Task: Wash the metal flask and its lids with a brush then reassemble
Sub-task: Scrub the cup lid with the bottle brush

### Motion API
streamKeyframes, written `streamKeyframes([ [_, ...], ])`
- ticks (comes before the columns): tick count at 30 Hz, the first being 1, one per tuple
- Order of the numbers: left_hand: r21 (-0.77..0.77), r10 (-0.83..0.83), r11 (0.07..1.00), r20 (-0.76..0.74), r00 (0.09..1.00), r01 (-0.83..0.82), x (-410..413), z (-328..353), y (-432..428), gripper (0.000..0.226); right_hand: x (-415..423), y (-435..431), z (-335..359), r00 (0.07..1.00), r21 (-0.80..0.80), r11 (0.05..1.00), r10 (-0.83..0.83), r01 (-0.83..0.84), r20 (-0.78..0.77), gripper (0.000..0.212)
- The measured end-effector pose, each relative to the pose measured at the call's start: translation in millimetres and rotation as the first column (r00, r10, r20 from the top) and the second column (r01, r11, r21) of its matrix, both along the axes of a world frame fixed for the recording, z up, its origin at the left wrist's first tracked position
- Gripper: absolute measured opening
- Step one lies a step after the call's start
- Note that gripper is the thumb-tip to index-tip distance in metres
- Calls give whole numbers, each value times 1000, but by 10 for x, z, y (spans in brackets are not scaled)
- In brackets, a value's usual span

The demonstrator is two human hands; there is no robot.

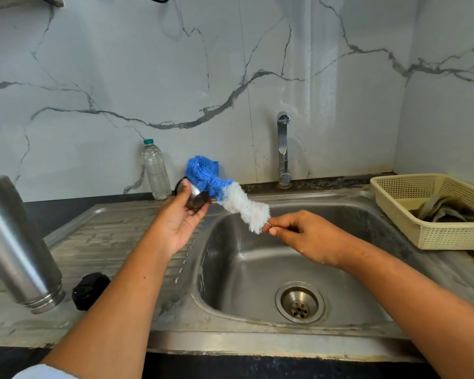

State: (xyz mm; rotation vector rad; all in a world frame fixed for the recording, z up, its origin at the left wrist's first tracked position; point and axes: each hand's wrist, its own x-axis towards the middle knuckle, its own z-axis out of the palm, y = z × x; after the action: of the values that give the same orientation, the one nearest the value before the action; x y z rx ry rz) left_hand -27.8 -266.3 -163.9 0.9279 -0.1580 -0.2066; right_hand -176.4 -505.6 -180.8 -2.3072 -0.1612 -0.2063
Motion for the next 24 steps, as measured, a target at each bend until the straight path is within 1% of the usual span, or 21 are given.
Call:
streamKeyframes([
  [2, 47, -46, 998, 2, 999, 46, -62, 9, -40, 34, 6, 17, 12, 1000, 8, 1000, -19, 19, 19, 24],
  [3, 26, -28, 999, 0, 1000, 28, -70, 20, -63, 34, -1, 13, 24, 1000, 10, 1000, -24, 24, 21, 24],
  [5, -84, 32, 996, -14, 999, -33, -52, 54, -69, 37, -13, -12, 25, 1000, -4, 1000, -10, 10, 13, 24],
  [6, -114, 54, 992, -17, 998, -56, -34, 61, -60, 39, -13, -22, 17, 1000, -13, 1000, 0, 0, 4, 23],
  [7, -110, 59, 992, -13, 998, -60, -16, 50, -47, 41, -11, -21, 9, 1000, -20, 1000, 2, -2, -3, 23],
  [9, -33, 17, 999, -5, 1000, -17, -33, 16, -52, 42, -8, 1, 13, 1000, -23, 1000, -12, 12, 4, 23],
  [11, 23, -30, 999, -4, 1000, 30, -79, 24, -90, 37, -10, 16, 27, 999, -9, 999, -39, 39, 25, 24],
  [13, -13, -35, 999, -15, 999, 35, -103, 61, -107, 35, -27, 19, 44, 998, -2, 999, -50, 50, 42, 23],
  [16, -111, -72, 991, -37, 997, 68, -63, 82, -52, 43, -41, -16, 50, 998, -4, 999, -44, 45, 53, 23],
  [18, -128, -103, 987, -39, 994, 97, -40, 72, -24, 45, -49, -34, 61, 995, -1, 999, -48, 49, 84, 23],
  [21, -134, -104, 986, -25, 994, 99, -54, 85, -28, 41, -50, -36, 74, 991, 35, 998, -59, 55, 121, 23],
  [24, -173, -70, 983, -1, 998, 69, -56, 85, -39, 48, -66, -21, 83, 991, 69, 997, -50, 42, 122, 23],
])
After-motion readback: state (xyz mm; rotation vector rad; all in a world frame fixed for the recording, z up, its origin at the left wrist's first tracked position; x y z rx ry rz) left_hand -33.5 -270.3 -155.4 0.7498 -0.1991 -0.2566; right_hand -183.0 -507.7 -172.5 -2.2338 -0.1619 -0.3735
